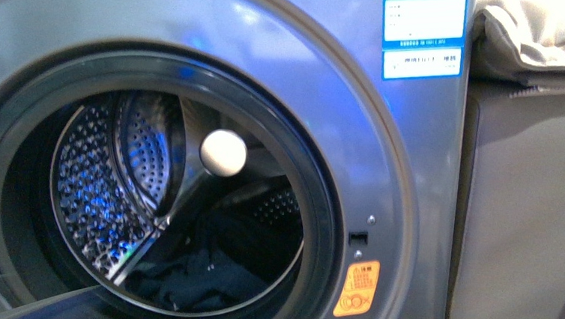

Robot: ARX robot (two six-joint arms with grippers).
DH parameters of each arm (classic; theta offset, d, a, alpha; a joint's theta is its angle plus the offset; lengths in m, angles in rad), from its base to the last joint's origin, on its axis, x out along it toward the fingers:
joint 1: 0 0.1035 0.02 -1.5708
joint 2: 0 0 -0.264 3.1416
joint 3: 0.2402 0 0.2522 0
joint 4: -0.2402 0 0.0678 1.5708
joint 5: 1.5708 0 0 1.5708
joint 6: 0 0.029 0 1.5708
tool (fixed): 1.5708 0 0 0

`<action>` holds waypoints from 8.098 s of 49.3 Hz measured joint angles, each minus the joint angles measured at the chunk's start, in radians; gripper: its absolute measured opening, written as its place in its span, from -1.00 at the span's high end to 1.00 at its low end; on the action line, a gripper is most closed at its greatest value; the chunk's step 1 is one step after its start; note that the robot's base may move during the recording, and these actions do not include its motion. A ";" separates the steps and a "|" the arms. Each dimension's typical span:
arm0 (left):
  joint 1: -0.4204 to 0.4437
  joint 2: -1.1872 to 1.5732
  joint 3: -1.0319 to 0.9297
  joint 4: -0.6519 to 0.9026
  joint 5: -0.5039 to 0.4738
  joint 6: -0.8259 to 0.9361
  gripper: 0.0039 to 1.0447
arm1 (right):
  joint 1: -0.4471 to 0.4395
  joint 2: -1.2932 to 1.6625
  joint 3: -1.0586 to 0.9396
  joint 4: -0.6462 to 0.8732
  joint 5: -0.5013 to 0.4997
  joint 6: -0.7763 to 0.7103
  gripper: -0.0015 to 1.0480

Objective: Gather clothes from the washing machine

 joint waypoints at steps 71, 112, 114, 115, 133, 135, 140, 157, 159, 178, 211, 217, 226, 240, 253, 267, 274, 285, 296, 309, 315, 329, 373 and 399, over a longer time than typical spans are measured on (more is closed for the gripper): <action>0.040 1.098 1.274 -0.576 -0.174 0.117 -0.88 | 0.000 0.000 0.000 0.000 0.000 0.000 -0.86; 0.024 1.271 1.551 -0.705 -0.243 0.043 -0.88 | 0.000 0.000 0.000 0.000 0.000 0.000 -0.86; 0.019 1.273 1.551 -0.703 -0.243 0.041 -0.88 | 0.000 0.000 0.000 0.000 0.000 0.000 -0.86; 0.014 1.273 1.553 -0.704 -0.243 0.039 -0.88 | 0.000 0.000 0.000 0.000 0.000 0.000 -0.86; -0.013 1.320 1.610 -0.746 -0.337 0.051 -0.88 | 0.000 0.000 0.000 0.000 0.000 0.000 -0.86; -0.009 1.322 1.615 -0.752 -0.342 0.052 -0.88 | 0.000 0.000 0.000 0.000 0.000 0.000 -0.86; 0.002 1.324 1.621 -0.762 -0.357 0.054 -0.88 | 0.000 0.000 0.000 0.000 0.000 0.000 -0.86; 0.001 1.314 1.581 -0.732 -0.314 0.058 0.11 | 0.000 0.000 0.000 0.000 0.000 0.000 -0.86; 0.001 1.308 1.570 -0.724 -0.306 0.054 0.21 | 0.000 0.000 0.000 0.000 0.000 0.000 -0.86; -0.010 1.106 1.211 -0.414 -0.206 0.075 0.88 | 0.000 0.000 0.000 0.000 0.000 0.000 -0.86; -0.049 0.629 0.653 -0.142 -0.088 0.019 0.88 | 0.000 0.000 0.000 0.000 0.000 0.000 -0.86; -0.072 0.560 0.569 -0.118 -0.074 0.018 0.88 | 0.000 0.000 0.000 0.000 0.000 0.000 -0.86; -0.089 0.436 0.425 -0.084 -0.058 0.017 0.88 | 0.000 0.000 0.000 0.000 0.000 0.000 -0.86; -0.090 0.165 0.280 -0.084 -0.005 0.016 0.88 | 0.000 0.000 0.000 0.000 0.000 0.000 -0.86; -0.090 -0.103 0.256 -0.182 0.066 0.031 0.88 | 0.000 0.000 0.000 0.000 0.000 0.000 -0.86; -0.113 -0.248 0.312 -0.274 0.098 0.051 0.88 | 0.000 0.000 0.000 0.000 0.000 0.000 -0.86; -0.130 -0.273 0.378 -0.299 0.099 0.051 0.88 | 0.000 0.000 0.000 0.000 0.000 0.000 -0.86; -0.175 -0.253 0.553 -0.348 0.095 0.066 0.88 | 0.000 0.000 0.000 0.000 0.000 0.000 -0.86; -0.240 -0.189 0.753 -0.436 0.085 0.086 0.88 | 0.000 0.000 0.000 0.000 0.000 0.000 -0.86; -0.309 -0.131 0.908 -0.544 0.054 0.089 0.88 | 0.000 0.000 0.000 0.000 0.000 0.000 -0.86; -0.343 -0.101 0.992 -0.605 0.041 0.096 0.88 | 0.000 0.000 0.000 0.000 0.000 0.000 -0.86; -0.381 -0.018 1.214 -0.755 0.039 0.108 0.88 | 0.000 0.000 0.000 0.000 0.000 0.000 -0.86; -0.424 0.137 1.625 -1.003 0.015 0.084 0.88 | 0.000 0.000 0.000 0.000 0.000 0.000 -0.86; -0.424 0.137 1.625 -1.004 0.013 0.081 0.88 | -0.306 0.206 0.043 0.310 -0.840 0.402 -0.85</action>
